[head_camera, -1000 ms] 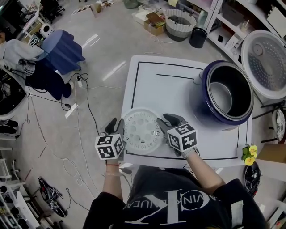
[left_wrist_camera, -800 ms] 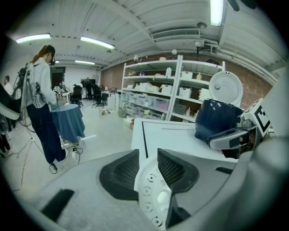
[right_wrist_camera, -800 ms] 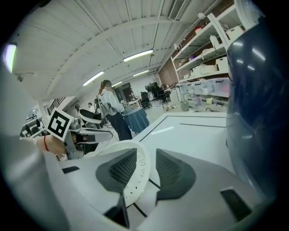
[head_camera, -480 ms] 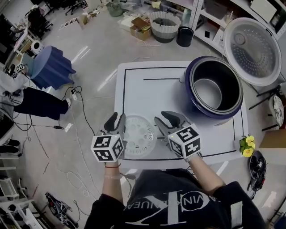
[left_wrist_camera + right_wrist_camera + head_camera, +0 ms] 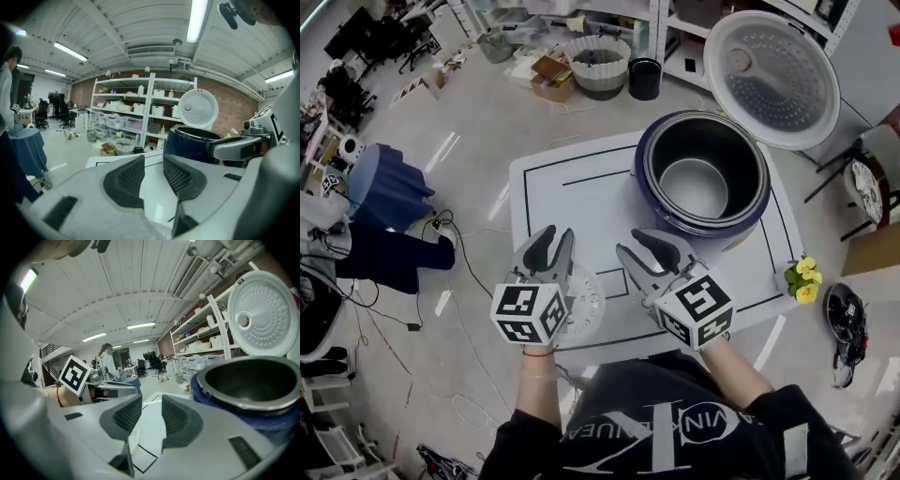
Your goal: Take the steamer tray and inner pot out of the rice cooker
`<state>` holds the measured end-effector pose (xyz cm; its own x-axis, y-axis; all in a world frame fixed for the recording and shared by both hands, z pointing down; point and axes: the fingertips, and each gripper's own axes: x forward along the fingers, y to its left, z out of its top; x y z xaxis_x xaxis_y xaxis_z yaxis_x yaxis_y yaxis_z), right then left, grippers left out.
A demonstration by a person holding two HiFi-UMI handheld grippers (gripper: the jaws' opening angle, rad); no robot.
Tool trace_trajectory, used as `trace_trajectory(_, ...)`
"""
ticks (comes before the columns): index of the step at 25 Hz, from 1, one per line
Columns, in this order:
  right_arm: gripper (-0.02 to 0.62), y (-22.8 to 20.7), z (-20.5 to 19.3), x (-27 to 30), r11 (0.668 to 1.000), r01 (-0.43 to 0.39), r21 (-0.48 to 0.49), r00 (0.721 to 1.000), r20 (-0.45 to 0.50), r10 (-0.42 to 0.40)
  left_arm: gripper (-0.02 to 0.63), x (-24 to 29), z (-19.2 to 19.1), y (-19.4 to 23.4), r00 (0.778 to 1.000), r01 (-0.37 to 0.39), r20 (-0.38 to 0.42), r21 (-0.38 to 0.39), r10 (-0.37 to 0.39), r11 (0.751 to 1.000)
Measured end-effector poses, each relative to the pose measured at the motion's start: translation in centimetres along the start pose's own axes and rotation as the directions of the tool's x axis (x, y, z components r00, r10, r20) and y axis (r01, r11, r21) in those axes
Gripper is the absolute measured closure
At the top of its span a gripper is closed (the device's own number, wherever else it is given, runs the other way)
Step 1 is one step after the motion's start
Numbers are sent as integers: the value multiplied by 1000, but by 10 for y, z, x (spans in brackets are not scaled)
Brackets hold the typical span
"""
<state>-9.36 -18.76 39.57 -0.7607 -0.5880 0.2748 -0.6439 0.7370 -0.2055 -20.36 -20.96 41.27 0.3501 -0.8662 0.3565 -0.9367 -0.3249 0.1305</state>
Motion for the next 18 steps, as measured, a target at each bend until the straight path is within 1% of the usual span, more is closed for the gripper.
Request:
trace_trajectory(4,469,-7,19,-23,998,48,-29,998,51,-46,495,11,23,-30,997,72,34,27,-73,997)
trace_trajectory(9,469,-37,34,-51,990,133,-39,986,111,-128,496,35,38,-63,989,134,50,68,-138,989)
trace_trajectory(12,469,-54,43,-71,978,201,-47,972,137,-193,496,46,45,-80,985,164,45,105,-169,981)
trace_trajectory(15,469,-76,50,-90,963,267,-40,954,155,-258,495,55,54,-96,977,200,55,101,-206,975)
trace_trajectory(18,469,-100,54,-108,942,333,-34,932,161,-323,497,65,63,-108,972,221,61,103,-227,970)
